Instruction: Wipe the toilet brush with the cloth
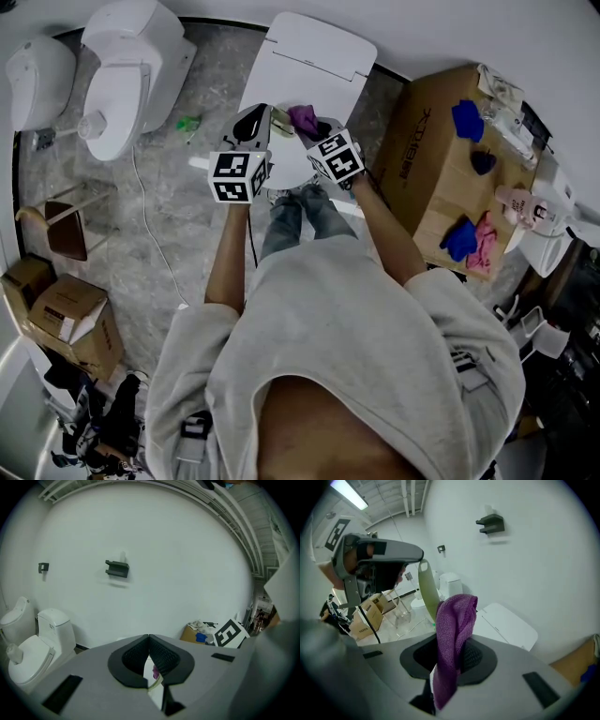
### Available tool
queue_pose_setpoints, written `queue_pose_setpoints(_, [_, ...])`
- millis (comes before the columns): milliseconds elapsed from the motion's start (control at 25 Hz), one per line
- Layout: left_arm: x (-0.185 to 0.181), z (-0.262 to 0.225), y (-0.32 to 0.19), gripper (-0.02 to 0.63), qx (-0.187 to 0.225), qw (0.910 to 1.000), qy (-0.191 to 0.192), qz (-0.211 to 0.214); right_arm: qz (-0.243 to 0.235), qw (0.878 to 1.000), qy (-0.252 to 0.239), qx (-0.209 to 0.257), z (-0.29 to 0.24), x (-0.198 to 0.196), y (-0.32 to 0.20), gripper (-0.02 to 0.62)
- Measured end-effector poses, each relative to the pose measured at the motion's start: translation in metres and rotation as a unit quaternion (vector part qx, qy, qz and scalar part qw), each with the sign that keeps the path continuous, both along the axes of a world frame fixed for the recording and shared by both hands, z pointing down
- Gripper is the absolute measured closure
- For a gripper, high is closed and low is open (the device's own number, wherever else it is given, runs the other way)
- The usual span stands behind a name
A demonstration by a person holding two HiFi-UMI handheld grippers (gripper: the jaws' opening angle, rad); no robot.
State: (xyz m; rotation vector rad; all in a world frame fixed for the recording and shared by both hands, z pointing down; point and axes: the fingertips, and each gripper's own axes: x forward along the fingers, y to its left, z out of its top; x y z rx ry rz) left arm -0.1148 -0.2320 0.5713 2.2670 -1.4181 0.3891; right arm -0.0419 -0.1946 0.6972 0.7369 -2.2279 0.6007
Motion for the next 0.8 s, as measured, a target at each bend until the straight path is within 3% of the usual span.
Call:
queue_pose_setpoints(280, [-0.001,0.001,0.001,0.586,-0.001,1.0000,0.000,-0.002,0.011,0.998,0.016,-0.064,0.040,0.004,0.009,0.495])
queue_pose_setpoints(480, [0.000,0.000,0.003,0.586,-0.001,1.0000,0.000,-0.003,0.013,0.996,0.028,-0.083,0.051,0.012,0.008,0.495])
queue_pose_setpoints(600, [0.000,0.001,0.004,0.586,-0.001,1.0000,0.000,-0.002,0.009,0.998,0.019,-0.060,0.036,0.013,0.000,0.495])
queue_pose_setpoints(800, [-0.001,0.000,0.003,0.586,-0.001,1.0000,0.001,-0.003,-0.021,0.999,-0.029,0.020,-0.028,-0.004,-0.019,0.495])
